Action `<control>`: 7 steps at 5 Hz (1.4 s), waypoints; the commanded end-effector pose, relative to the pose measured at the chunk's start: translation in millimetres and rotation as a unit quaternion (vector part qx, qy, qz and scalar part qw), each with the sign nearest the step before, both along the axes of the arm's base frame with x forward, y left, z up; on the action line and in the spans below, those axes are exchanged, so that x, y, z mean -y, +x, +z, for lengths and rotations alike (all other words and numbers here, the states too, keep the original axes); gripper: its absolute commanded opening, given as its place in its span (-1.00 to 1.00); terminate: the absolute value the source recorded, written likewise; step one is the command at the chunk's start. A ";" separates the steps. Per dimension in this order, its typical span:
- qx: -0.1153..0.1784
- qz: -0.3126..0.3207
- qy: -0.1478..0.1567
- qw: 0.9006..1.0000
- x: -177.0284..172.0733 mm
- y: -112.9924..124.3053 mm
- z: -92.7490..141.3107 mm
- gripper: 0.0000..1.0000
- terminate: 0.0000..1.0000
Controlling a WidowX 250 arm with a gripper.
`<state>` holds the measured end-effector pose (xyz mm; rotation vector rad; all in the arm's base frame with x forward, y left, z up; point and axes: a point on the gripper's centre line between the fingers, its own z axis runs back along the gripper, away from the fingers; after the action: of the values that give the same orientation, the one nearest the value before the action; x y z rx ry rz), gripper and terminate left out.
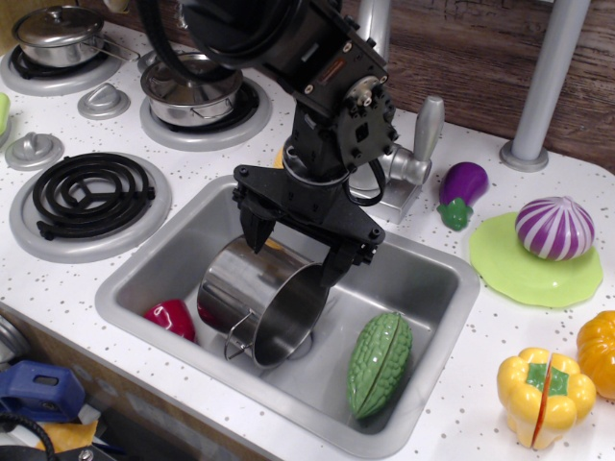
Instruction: Flip pot upright in sink
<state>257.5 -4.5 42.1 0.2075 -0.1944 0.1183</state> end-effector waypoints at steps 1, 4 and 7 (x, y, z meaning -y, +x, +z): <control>0.000 0.000 0.000 1.000 0.0 0.0 0.0 1.00 -1.00; 0.038 -0.031 0.131 0.990 -1.4 0.2 -4.7 1.00 -1.00; 0.085 -0.050 0.251 0.963 -10.0 -1.3 -19.1 1.00 -1.00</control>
<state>252.0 8.8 15.9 0.6963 -0.3897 -0.0400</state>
